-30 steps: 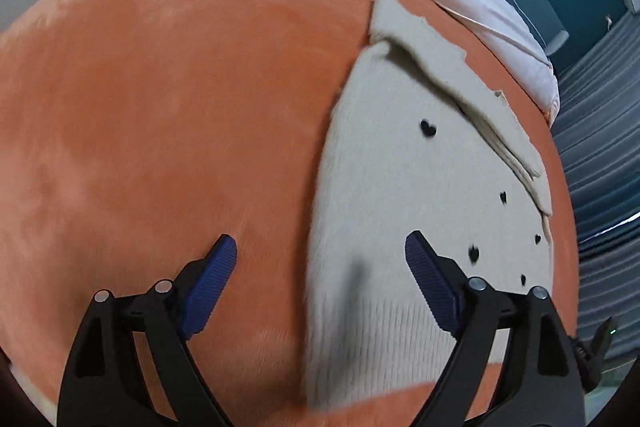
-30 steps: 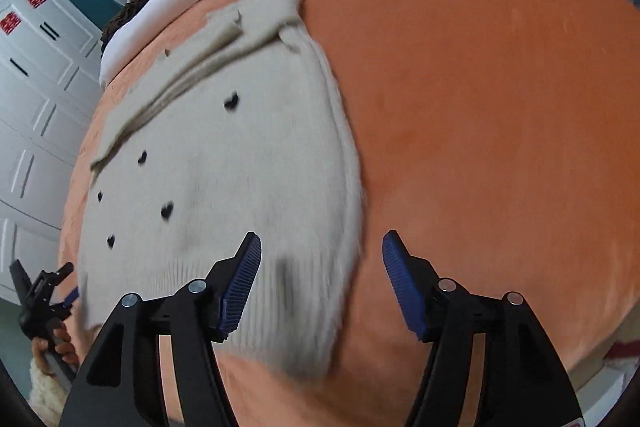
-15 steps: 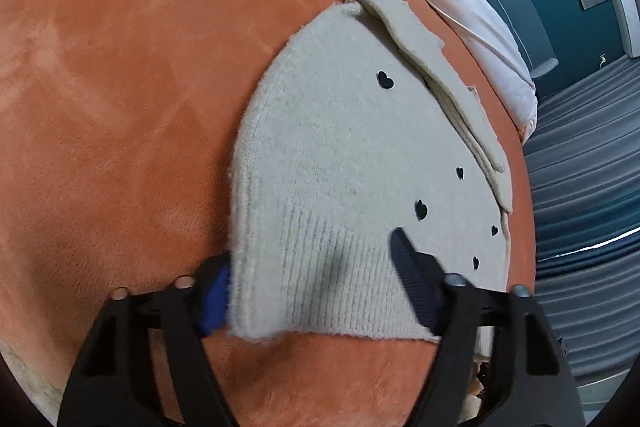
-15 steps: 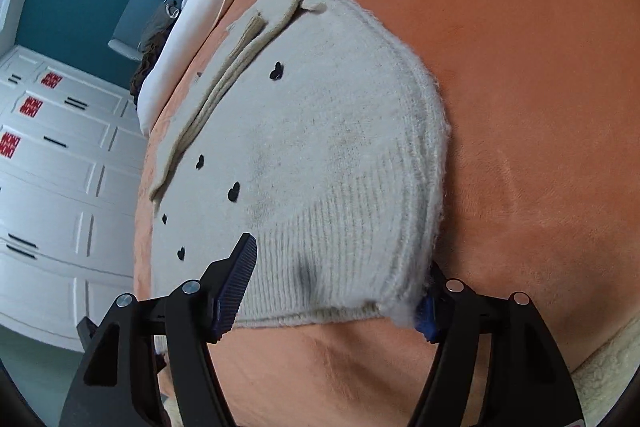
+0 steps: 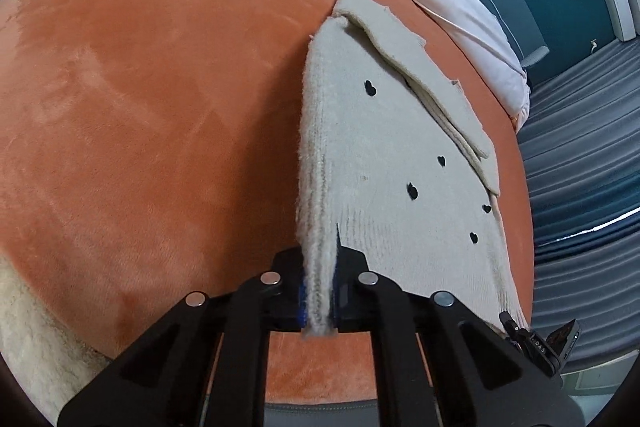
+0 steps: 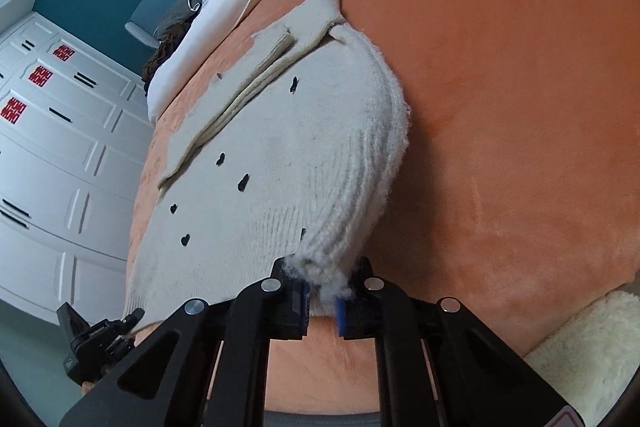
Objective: Fold small clothes
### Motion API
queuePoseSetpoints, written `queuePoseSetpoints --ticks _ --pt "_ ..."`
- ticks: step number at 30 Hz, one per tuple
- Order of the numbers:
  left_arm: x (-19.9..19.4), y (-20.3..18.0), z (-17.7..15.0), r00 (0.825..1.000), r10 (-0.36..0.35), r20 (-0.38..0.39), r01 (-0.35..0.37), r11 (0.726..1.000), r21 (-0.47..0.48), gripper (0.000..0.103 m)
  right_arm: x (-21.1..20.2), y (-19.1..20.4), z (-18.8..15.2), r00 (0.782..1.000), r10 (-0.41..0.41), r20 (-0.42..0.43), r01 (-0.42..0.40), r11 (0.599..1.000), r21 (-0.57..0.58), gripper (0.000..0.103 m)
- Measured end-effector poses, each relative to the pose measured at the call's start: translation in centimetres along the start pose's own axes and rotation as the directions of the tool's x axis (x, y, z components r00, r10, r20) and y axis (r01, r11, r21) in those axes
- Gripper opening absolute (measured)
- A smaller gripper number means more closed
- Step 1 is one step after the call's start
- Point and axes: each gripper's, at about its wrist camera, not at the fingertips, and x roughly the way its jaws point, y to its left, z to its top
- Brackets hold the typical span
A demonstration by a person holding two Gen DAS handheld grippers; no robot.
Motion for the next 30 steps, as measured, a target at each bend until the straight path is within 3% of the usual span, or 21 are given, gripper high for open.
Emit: queuePoseSetpoints --ticks 4,9,14,18,21,25,30 --pt "-1.3 0.0 -1.9 0.999 0.02 -0.025 -0.019 0.998 0.054 0.006 -1.6 -0.9 -1.1 0.999 -0.018 -0.029 0.017 0.999 -0.033 0.008" --pt "-3.5 1.4 -5.7 0.994 0.078 -0.08 -0.067 0.989 0.128 0.006 -3.5 -1.5 -4.3 0.986 -0.079 -0.147 0.056 0.987 -0.154 0.008" --pt "-7.3 3.3 -11.2 0.973 0.138 -0.184 -0.096 0.971 0.218 0.006 -6.9 -1.8 -9.3 0.935 -0.177 -0.308 0.071 0.942 -0.327 0.008" --pt "-11.8 4.8 -13.9 0.96 0.14 -0.241 -0.096 0.978 0.185 0.006 -11.2 -2.6 -12.9 0.887 -0.173 -0.427 0.019 0.94 -0.34 0.005" --pt "-14.6 4.3 -14.8 0.959 0.144 -0.245 -0.1 0.978 0.183 0.006 -14.6 -2.7 -14.4 0.865 -0.168 -0.473 -0.004 0.94 -0.341 0.005" --pt "-14.5 3.5 -13.6 0.958 0.13 -0.256 -0.098 0.986 0.131 0.006 -16.4 -2.3 -13.5 0.881 -0.137 -0.452 -0.021 0.945 -0.327 0.005" --pt "-11.5 1.5 -8.3 0.986 0.087 -0.138 -0.068 0.988 0.138 0.007 -14.1 0.0 -9.6 0.946 -0.038 -0.321 -0.08 0.935 -0.346 0.005"
